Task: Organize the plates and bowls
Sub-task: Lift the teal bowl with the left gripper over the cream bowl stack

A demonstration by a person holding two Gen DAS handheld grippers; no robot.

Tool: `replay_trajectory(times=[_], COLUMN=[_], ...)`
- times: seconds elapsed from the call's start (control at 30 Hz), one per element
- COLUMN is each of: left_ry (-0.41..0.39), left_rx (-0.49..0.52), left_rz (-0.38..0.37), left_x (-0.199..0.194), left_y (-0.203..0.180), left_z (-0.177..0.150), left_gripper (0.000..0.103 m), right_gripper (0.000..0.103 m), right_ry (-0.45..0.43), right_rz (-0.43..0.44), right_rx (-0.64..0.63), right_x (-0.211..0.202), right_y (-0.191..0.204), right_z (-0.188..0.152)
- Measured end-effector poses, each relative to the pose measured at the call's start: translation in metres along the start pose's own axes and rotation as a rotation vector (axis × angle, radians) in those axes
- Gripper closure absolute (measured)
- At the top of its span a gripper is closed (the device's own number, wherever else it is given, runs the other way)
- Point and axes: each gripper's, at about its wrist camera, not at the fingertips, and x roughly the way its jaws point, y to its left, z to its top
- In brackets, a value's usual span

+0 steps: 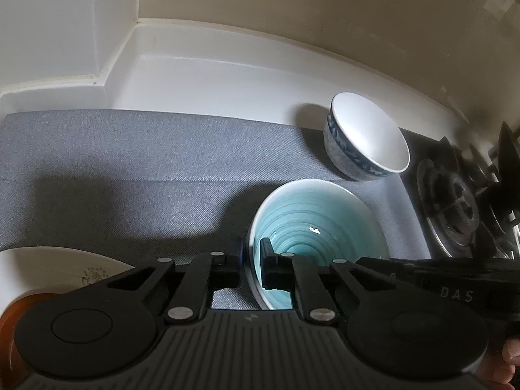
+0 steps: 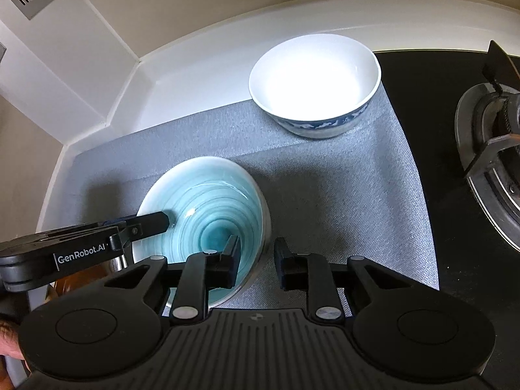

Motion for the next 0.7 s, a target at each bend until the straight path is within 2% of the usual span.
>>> replay_trajectory(times=[0.13, 0.33, 0.7], left_ry=[-0.008, -0.047, -0.134], left_rx=[0.008, 0.012, 0.065], left_rz=[-0.007, -0.025, -0.096], left_x=[-0.002, -0.016, -0.076], left_y=[0.0, -0.004, -0.037], left_z=[-0.001, -0.005, -0.026], left_gripper=[0.096, 0.096, 0.096], right_gripper=[0.089, 0.089, 0.089], right_ry=[-0.001, -0.03, -0.162], right_rz=[-0.013, -0.011, 0.0], right_rx=[-0.015, 0.0, -0.007], right_x=[0.001, -0.012, -0.089], right_y=[0.001, 0.0, -0.002], right_z=[0.0, -0.004, -0.028])
